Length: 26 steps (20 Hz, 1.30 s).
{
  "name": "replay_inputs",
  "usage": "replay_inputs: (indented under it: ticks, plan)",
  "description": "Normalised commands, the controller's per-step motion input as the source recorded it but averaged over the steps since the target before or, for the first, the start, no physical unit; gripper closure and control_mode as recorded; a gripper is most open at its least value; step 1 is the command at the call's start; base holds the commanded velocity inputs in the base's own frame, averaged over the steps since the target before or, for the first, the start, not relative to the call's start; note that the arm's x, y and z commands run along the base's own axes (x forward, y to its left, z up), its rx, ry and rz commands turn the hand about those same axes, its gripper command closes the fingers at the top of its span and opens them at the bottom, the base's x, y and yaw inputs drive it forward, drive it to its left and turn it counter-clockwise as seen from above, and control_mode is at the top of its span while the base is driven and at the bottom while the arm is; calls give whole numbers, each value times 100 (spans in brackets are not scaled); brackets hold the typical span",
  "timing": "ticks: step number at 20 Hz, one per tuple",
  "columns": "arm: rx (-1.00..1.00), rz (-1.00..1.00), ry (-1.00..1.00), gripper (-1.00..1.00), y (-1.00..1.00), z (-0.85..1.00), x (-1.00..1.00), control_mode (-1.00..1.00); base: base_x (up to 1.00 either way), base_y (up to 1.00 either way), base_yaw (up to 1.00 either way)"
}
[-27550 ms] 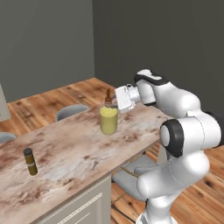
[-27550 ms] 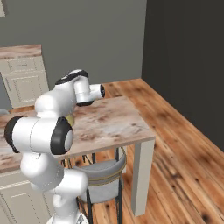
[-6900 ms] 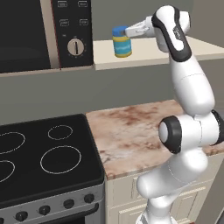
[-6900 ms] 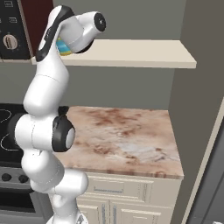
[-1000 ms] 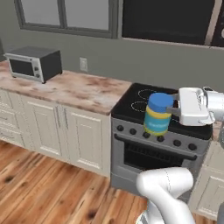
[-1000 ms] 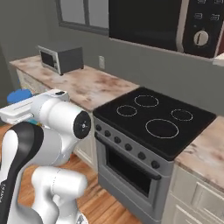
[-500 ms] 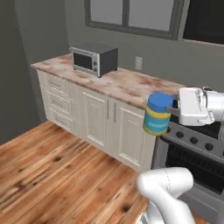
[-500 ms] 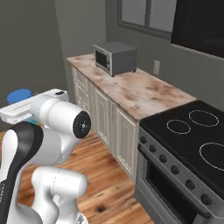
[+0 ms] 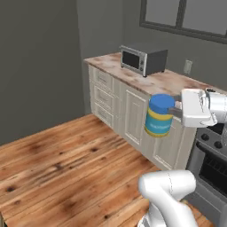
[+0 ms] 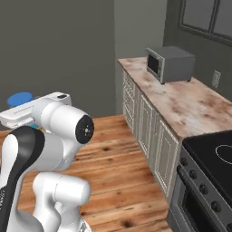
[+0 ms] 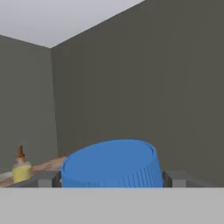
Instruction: Move the mayonnaise and oil and vinegar bottle from the cabinet to the dining counter.
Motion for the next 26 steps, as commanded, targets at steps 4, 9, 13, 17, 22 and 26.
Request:
replay_inputs:
  ticks: [4,9,13,17,22,26]
  plan:
    - [0,0,0,100,0,0,0,100,0,38,50]
    - [0,0,0,100,0,0,0,100,2,39,50]
    - [0,0,0,100,0,0,0,100,19,34,48]
    - [0,0,0,100,0,0,0,100,42,14,46]
    - [0,0,0,100,0,0,0,100,60,1,44]
    - [0,0,0,100,0,0,0,100,64,0,45]
